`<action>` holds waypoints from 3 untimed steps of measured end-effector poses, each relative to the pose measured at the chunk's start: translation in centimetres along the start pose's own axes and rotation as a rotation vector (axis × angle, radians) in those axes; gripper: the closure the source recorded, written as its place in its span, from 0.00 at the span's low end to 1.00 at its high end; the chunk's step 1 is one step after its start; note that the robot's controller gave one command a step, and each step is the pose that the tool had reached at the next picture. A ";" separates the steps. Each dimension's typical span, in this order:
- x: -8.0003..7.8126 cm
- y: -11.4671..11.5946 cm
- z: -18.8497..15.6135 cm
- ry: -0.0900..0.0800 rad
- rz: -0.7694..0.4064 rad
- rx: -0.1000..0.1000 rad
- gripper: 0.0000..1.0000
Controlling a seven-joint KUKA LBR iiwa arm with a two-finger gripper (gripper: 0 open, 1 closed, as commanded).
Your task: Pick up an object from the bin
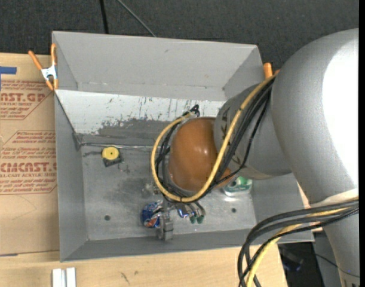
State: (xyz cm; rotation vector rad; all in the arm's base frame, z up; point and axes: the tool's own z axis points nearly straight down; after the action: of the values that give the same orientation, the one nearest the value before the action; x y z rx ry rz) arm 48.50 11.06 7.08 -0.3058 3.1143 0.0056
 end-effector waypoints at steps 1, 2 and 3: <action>0.0 0.0 0.0 0.002 0.000 0.000 1.00; 0.0 0.1 -1.2 0.012 -0.001 0.001 1.00; 0.0 0.2 -3.2 0.011 -0.001 0.001 1.00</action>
Offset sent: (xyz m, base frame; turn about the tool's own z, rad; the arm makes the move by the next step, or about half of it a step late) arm 0.0000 0.0000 0.0000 0.0000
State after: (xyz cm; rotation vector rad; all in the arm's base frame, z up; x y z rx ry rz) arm 48.45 11.22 10.29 -0.3084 3.1248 0.0022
